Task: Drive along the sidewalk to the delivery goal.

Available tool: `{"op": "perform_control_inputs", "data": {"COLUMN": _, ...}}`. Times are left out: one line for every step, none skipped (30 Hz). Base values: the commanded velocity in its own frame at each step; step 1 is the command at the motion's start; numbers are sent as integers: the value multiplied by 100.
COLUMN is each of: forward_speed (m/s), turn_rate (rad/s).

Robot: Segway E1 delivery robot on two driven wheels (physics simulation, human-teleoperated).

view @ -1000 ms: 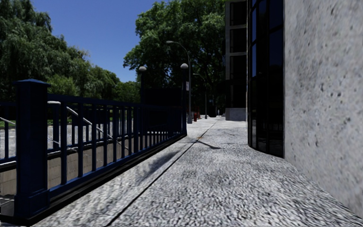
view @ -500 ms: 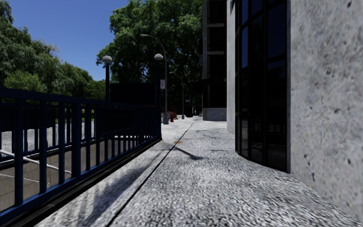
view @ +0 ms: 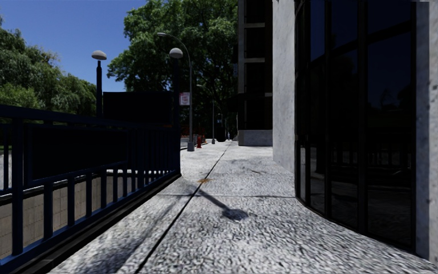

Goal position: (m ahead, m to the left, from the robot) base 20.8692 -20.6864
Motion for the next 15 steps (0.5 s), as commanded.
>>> {"op": "perform_control_inputs", "data": {"forward_speed": 200, "turn_rate": 0}}
{"op": "perform_control_inputs", "data": {"forward_speed": 200, "turn_rate": 0}}
{"op": "perform_control_inputs", "data": {"forward_speed": 200, "turn_rate": 0}}
{"op": "perform_control_inputs", "data": {"forward_speed": 200, "turn_rate": 0}}
{"op": "perform_control_inputs", "data": {"forward_speed": 200, "turn_rate": 0}}
{"op": "perform_control_inputs", "data": {"forward_speed": 200, "turn_rate": 0}}
{"op": "perform_control_inputs", "data": {"forward_speed": 200, "turn_rate": 0}}
{"op": "perform_control_inputs", "data": {"forward_speed": 200, "turn_rate": 0}}
{"op": "perform_control_inputs", "data": {"forward_speed": 200, "turn_rate": 0}}
{"op": "perform_control_inputs", "data": {"forward_speed": 200, "turn_rate": 0}}
{"op": "perform_control_inputs", "data": {"forward_speed": 200, "turn_rate": 0}}
{"op": "perform_control_inputs", "data": {"forward_speed": 200, "turn_rate": 0}}
{"op": "perform_control_inputs", "data": {"forward_speed": 200, "turn_rate": 0}}
{"op": "perform_control_inputs", "data": {"forward_speed": 200, "turn_rate": 0}}
{"op": "perform_control_inputs", "data": {"forward_speed": 200, "turn_rate": 0}}
